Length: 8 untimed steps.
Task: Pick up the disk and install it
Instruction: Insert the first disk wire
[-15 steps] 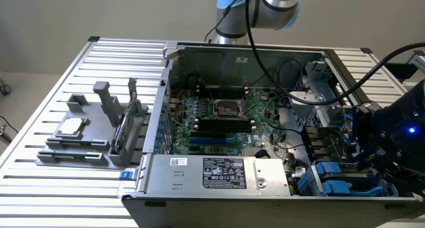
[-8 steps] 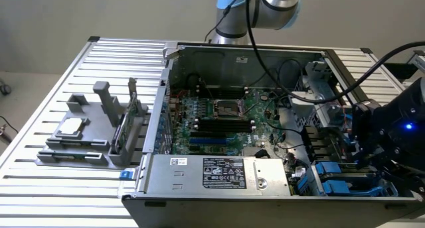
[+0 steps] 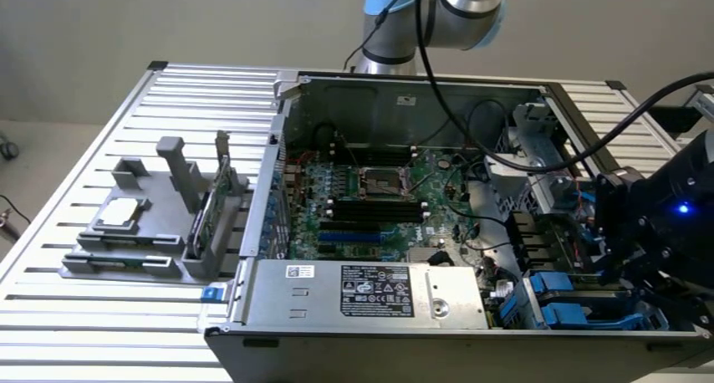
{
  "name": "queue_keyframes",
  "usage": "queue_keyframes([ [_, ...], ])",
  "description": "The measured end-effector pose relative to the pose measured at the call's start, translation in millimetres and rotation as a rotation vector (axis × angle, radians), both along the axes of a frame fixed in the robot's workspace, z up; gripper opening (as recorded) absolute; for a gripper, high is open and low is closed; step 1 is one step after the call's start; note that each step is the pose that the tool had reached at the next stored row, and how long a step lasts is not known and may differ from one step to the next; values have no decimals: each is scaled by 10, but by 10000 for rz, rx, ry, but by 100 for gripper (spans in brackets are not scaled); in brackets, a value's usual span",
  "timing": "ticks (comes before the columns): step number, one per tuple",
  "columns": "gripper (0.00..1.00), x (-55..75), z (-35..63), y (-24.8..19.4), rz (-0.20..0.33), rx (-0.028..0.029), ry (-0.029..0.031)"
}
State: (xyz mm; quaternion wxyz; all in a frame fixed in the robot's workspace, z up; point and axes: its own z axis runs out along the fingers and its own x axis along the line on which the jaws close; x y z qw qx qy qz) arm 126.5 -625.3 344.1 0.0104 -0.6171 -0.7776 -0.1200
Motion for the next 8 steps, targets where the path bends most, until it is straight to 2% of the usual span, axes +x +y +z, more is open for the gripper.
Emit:
queue_keyframes([
  [3,17,0,-2,3,-183,-20,44],
  [8,17,1,-14,16,-436,-56,61],
])
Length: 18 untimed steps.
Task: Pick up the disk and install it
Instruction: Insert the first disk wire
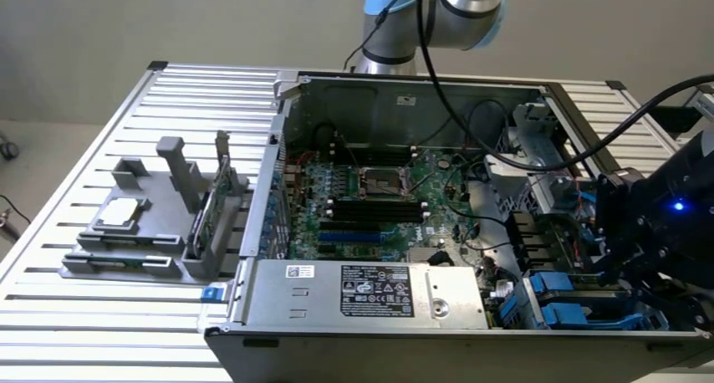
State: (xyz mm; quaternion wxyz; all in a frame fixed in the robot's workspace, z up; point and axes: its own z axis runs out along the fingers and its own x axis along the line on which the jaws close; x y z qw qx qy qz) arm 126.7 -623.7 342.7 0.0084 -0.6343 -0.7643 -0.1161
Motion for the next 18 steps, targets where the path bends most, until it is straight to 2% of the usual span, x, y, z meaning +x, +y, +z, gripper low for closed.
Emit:
queue_keyframes([
  [5,17,7,-23,51,-124,-51,0],
  [8,17,20,-46,85,-165,-60,1],
  [18,17,34,-90,87,-243,-76,1],
])
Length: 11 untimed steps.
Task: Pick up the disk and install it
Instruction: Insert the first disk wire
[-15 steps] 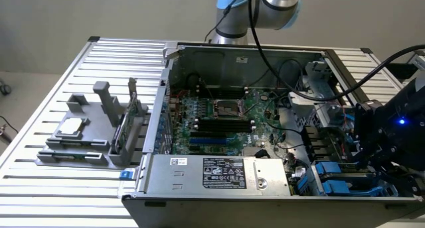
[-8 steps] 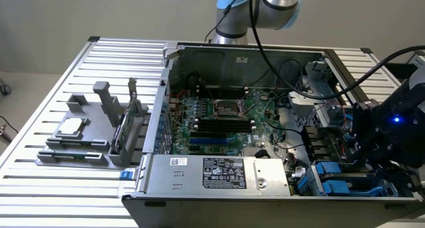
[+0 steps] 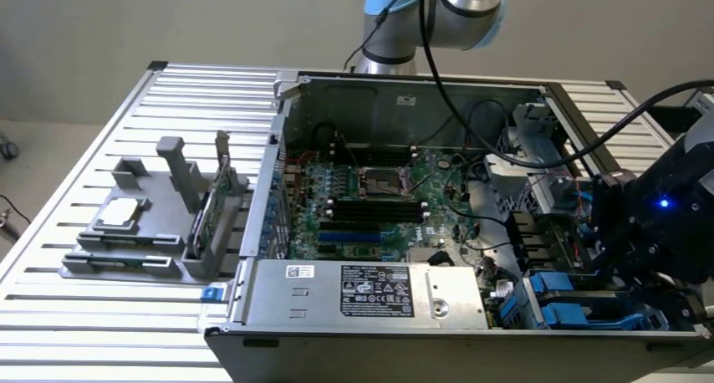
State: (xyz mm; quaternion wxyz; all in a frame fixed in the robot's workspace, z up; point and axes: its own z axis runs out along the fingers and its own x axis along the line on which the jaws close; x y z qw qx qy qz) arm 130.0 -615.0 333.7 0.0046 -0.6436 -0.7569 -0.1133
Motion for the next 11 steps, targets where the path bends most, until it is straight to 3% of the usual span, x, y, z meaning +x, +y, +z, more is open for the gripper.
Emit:
queue_keyframes([
  [11,17,19,-16,-1,-27,-14,0],
])
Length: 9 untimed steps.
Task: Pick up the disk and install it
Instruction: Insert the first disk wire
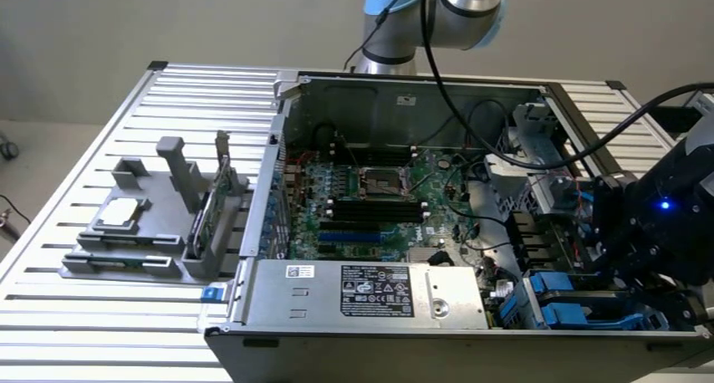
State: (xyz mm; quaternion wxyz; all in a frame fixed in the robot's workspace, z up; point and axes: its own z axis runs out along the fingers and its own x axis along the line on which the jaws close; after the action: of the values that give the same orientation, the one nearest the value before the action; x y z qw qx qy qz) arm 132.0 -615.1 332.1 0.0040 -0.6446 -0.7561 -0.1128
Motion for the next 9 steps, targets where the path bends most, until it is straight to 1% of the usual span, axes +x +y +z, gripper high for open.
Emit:
queue_keyframes([
  [9,17,1,-14,-2,-94,-21,0],
])
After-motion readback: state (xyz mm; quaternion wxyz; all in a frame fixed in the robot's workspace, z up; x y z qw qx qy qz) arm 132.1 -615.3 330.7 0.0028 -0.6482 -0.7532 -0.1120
